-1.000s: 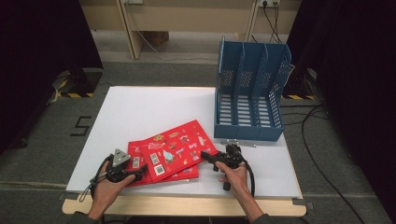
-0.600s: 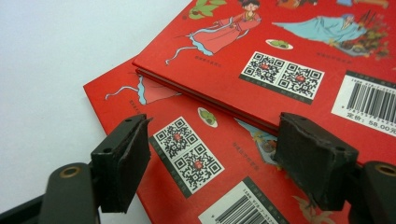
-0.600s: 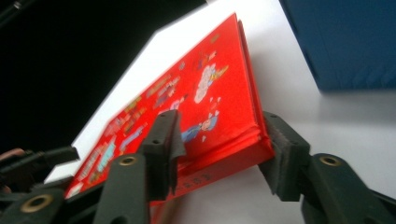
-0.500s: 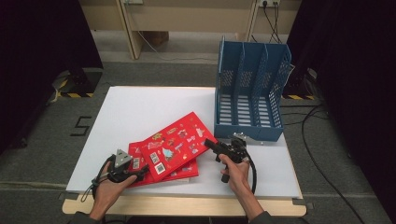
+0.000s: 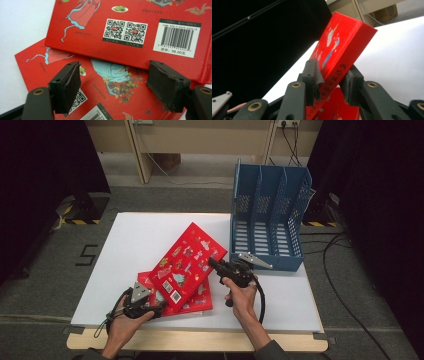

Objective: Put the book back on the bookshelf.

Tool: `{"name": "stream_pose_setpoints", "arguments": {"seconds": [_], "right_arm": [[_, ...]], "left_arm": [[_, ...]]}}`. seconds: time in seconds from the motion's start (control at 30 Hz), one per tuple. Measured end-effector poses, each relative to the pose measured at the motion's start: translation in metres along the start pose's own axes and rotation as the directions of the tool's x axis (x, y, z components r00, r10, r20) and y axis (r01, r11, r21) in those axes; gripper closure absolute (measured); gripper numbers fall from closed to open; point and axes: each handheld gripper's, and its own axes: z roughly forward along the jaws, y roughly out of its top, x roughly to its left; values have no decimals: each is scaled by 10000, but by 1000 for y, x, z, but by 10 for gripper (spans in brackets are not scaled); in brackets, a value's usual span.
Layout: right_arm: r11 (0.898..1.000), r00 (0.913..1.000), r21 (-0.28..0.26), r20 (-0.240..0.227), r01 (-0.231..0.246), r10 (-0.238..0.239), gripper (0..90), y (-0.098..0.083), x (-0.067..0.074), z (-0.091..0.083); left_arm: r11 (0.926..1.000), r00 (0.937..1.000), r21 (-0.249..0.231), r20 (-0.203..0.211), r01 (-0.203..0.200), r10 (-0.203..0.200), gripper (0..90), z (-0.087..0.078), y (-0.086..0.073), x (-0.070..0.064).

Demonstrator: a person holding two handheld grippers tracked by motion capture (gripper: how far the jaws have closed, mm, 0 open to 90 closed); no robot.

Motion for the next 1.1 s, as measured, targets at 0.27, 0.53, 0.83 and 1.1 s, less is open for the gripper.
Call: {"name": "stream_pose_setpoints", "arguments": {"seconds": [0.27,0.53,0.83,1.1], "right_arm": [[9896,9906,-552,-257,1329,-1345,733,19,21,-6],[9729,9766,-1007,-344,2081,-2124,775,37,26,-21],[9345,9384,-1088,-315,3390,-3441,799,52,38,-34],[9241,9252,-955,-522,3701,-3759,795,52,38,-40]], "left_arm": [[9999,9999,-73,86,98,-98,216,-2,0,6],[9922,9927,-492,-310,1148,-1164,207,-15,-4,41],[9823,9777,-604,-1033,1771,-1826,206,-23,-12,75],[9737,9607,-463,-1587,2233,-2279,201,-27,-22,99]]}}
